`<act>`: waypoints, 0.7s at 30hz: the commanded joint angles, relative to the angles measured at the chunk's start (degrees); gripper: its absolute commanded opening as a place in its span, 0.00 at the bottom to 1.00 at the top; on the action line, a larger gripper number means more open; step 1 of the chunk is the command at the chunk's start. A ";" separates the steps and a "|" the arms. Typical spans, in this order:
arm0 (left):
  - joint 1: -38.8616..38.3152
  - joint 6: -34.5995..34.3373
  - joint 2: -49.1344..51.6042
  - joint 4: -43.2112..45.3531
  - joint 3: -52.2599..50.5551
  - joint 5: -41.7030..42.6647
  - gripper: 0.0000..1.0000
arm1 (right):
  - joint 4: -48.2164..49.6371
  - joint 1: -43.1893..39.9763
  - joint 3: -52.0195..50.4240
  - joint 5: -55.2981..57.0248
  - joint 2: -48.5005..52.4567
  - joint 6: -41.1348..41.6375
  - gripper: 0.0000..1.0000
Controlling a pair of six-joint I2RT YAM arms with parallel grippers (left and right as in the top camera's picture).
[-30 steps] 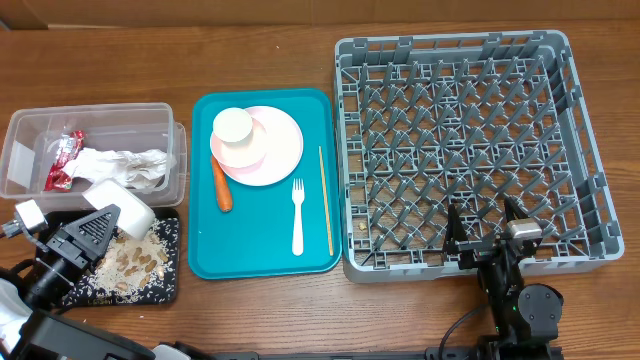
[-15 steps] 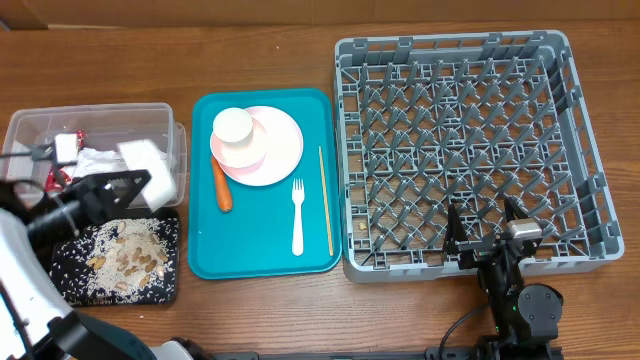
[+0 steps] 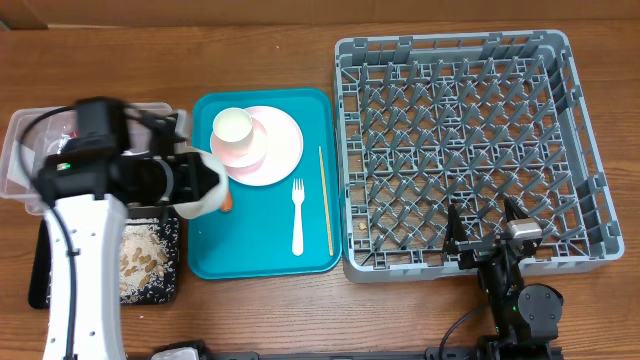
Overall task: Sort waste into correct bins and load items into the dishwasher
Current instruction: 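Carry the emptied bowl back right over the teal tray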
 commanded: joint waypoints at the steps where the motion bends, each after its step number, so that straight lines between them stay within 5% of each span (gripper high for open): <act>1: -9.25 -6.97 -0.48 0.28 1.09 -10.43 0.04 | 0.31 -0.20 -0.61 0.09 -0.46 0.28 1.00; 9: -27.26 -16.28 3.41 1.29 0.83 -22.34 0.04 | 0.31 -0.20 -0.61 0.09 -0.46 0.28 1.00; 21: -34.10 -22.95 20.33 2.05 -0.94 -22.34 0.04 | 0.28 -0.20 -0.61 0.09 -0.46 0.28 1.00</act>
